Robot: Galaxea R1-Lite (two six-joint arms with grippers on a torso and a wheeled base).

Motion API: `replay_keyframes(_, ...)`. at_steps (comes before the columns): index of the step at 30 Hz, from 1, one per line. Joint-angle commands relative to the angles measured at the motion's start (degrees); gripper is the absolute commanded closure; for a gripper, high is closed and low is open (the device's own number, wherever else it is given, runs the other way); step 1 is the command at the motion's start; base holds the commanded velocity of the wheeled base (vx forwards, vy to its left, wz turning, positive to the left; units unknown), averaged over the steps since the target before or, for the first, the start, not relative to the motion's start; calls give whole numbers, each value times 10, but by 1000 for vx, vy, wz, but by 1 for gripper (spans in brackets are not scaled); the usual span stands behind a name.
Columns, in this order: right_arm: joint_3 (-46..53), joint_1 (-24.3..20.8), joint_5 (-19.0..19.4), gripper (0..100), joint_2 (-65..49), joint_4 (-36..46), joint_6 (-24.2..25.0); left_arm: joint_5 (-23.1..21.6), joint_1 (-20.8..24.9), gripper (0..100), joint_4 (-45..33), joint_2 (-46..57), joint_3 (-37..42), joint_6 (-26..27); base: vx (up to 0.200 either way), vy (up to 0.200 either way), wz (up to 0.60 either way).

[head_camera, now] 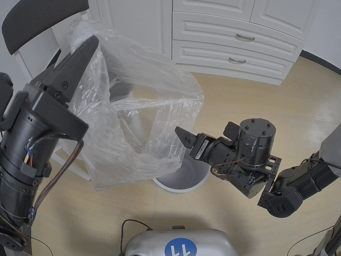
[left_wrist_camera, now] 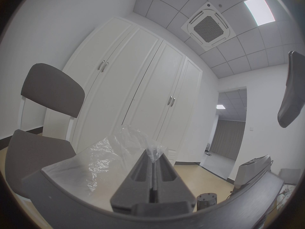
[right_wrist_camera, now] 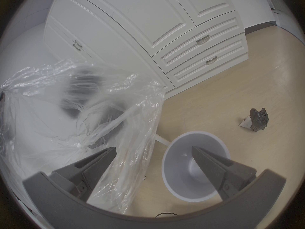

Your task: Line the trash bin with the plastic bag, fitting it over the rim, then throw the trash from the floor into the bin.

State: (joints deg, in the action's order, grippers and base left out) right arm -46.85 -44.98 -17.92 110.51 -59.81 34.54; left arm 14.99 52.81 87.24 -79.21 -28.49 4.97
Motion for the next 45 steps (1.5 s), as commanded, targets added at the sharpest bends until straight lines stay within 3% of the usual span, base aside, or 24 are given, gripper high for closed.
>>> replay_keyframes(1, -1, 0, 1, 0, 1, -1, 2, 0, 8, 100, 0, 3, -1, -1, 0, 0, 0)
replay_keyframes(15, -1, 10, 5, 0, 13, -115, 33, 0, 36, 100, -3, 20, 4, 0, 0, 0, 0)
replay_keyframes(26, -8, 15, 5, 0, 23, -140, 48, 1, 70, 100, -8, 36, 5, 0, 0, 0, 0)
replay_keyframes(32, -7, 20, 5, 0, 30, -180, 48, 0, 73, 100, -16, 41, 10, 0, 0, 0, 0)
replay_keyframes(45, -2, 20, 13, 0, 26, -182, 48, 1, 85, 100, -17, 43, 10, 1, 0, 0, 0)
